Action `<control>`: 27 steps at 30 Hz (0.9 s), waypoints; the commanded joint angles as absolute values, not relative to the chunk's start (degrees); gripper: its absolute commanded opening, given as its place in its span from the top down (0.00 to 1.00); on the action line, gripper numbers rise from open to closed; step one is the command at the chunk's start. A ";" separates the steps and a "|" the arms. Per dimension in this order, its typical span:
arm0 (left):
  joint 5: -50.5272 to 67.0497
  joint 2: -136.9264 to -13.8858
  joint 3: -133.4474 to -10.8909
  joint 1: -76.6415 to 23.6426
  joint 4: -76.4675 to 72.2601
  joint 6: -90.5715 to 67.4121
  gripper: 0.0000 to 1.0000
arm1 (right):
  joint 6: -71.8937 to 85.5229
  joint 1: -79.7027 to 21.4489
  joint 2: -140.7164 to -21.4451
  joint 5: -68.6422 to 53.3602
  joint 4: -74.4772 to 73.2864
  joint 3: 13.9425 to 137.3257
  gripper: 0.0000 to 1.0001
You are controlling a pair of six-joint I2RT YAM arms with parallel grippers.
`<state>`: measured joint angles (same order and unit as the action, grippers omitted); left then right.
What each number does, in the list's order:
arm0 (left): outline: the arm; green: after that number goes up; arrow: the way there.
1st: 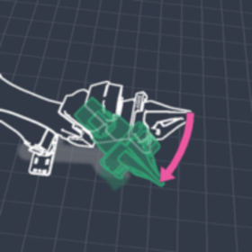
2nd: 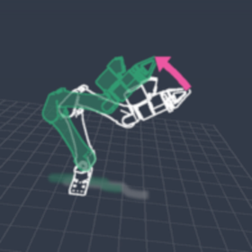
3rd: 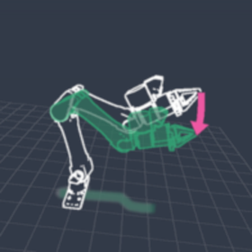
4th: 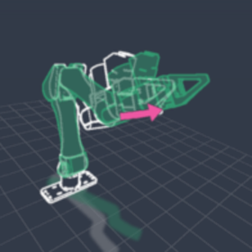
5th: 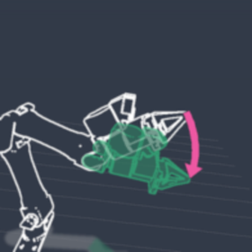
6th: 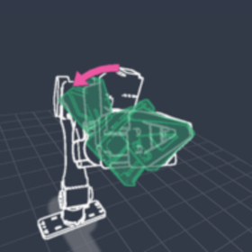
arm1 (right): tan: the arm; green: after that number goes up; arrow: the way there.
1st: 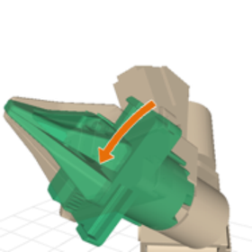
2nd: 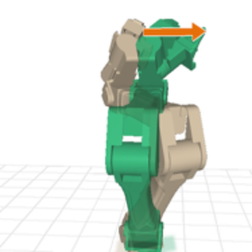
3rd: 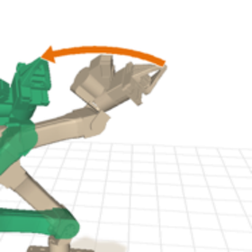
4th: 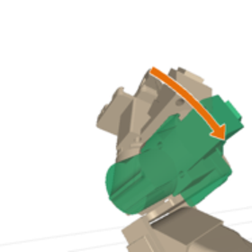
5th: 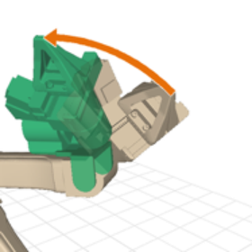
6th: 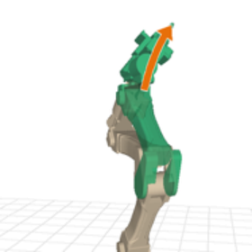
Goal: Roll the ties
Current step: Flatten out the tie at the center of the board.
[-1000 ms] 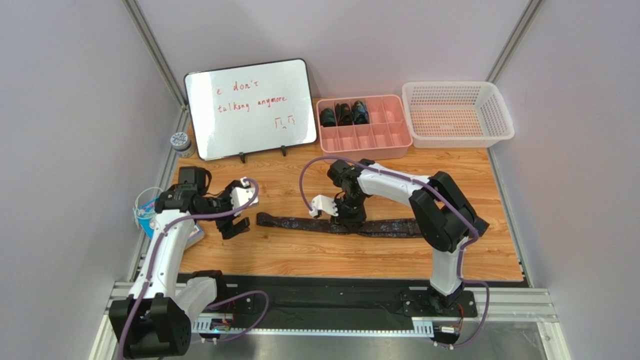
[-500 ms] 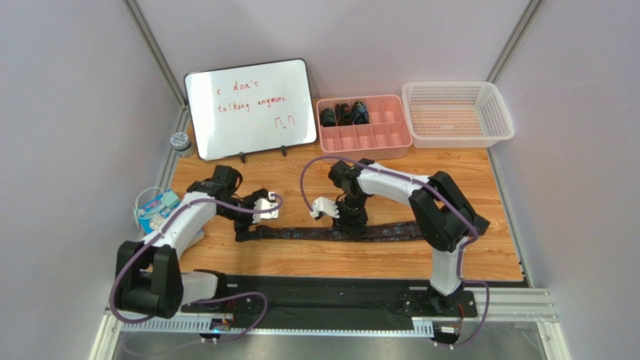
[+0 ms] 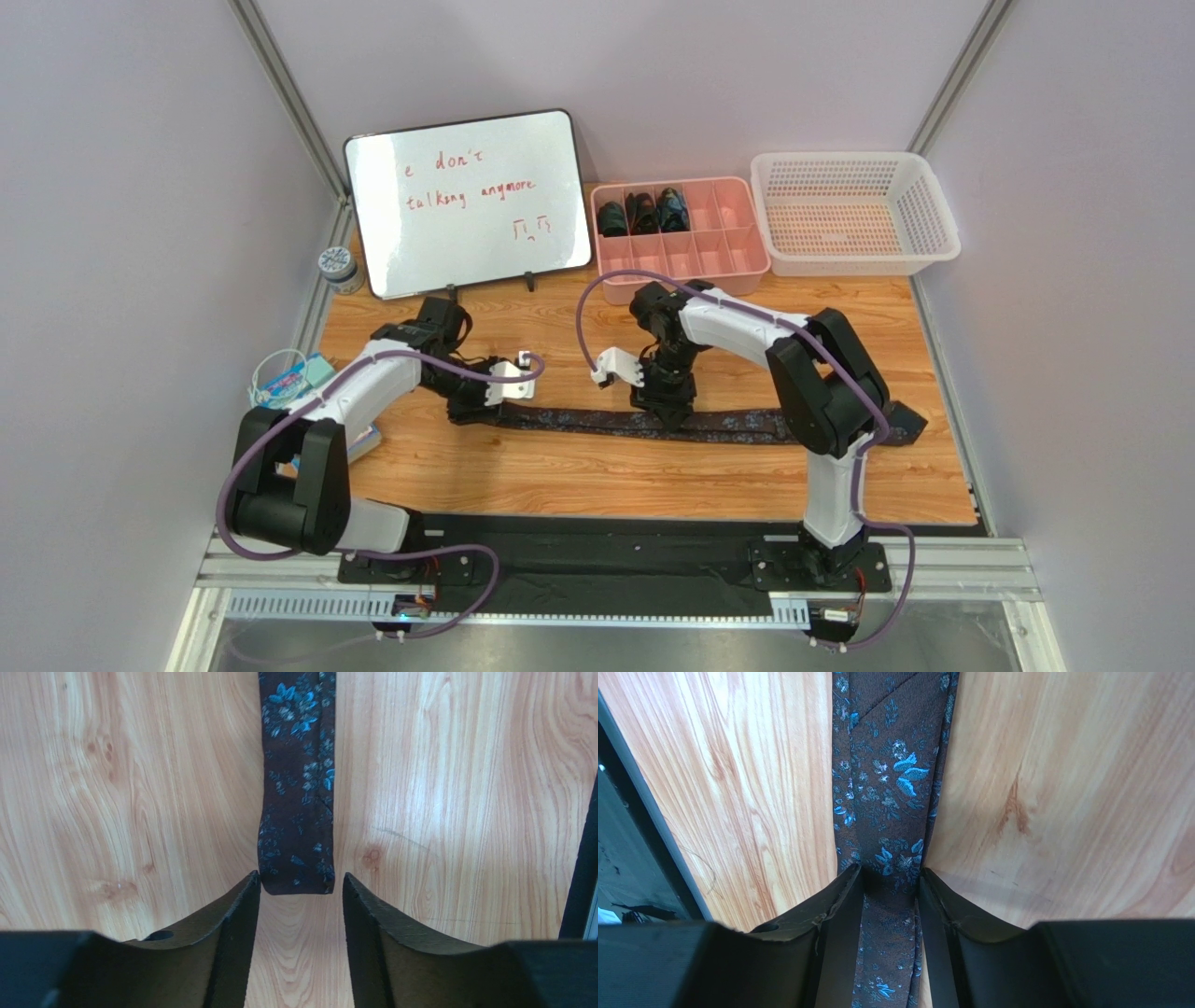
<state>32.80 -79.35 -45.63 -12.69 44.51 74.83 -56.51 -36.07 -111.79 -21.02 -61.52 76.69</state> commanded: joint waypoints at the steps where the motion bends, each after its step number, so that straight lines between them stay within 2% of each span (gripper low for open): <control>1: 34.02 -77.43 -47.64 -15.99 45.44 75.76 0.45 | -60.29 -35.42 -110.66 -18.28 -59.85 74.36 0.56; 7: 32.00 -77.96 -47.55 -16.08 43.51 74.62 0.28 | -53.28 -33.58 -104.51 -23.37 -61.26 75.93 0.33; 12: 31.29 -78.66 -46.94 -15.65 42.28 75.41 0.23 | -38.73 -31.47 -101.87 -33.64 -61.00 81.73 0.35; 14: 31.64 -79.19 -46.93 -15.21 41.93 75.67 0.21 | -30.45 -31.29 -101.60 -39.25 -55.76 81.57 0.41; 15: 31.81 -79.36 -47.11 -14.51 41.84 75.67 0.20 | -26.76 -31.20 -101.17 -41.20 -53.20 80.61 0.45; 16: 32.51 -79.54 -47.20 -14.07 42.01 75.76 0.20 | -16.80 -31.29 -100.73 -42.79 -49.87 79.46 0.57; 17: 32.95 -79.54 -47.28 -13.63 42.10 76.11 0.20 | -12.35 -31.20 -100.29 -45.33 -42.09 78.32 0.63; 19: 35.40 -78.76 -47.63 -11.62 42.97 76.64 0.20 | -0.42 -31.46 -98.09 -45.18 -34.05 74.98 0.70; 23: 41.91 -69.30 -48.16 -6.42 42.72 73.50 0.18 | 3.44 -30.68 -95.89 -32.89 -33.47 80.05 0.70; 24: 43.05 -66.91 -48.25 -5.72 41.24 71.65 0.12 | 2.38 -30.33 -95.37 -30.87 -34.79 82.94 0.70; 26: 43.50 -60.34 -49.21 -5.36 40.87 66.74 0.02 | -1.91 -29.19 -91.60 -26.81 -34.64 84.28 0.58; 27: 45.07 -58.38 -49.31 -5.36 41.65 66.10 0.01 | -3.67 -29.01 -89.58 -26.37 -32.89 84.11 0.53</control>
<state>36.47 -68.79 -46.19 -5.80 42.35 71.81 -4.03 -30.92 -99.15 -33.50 -39.48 79.18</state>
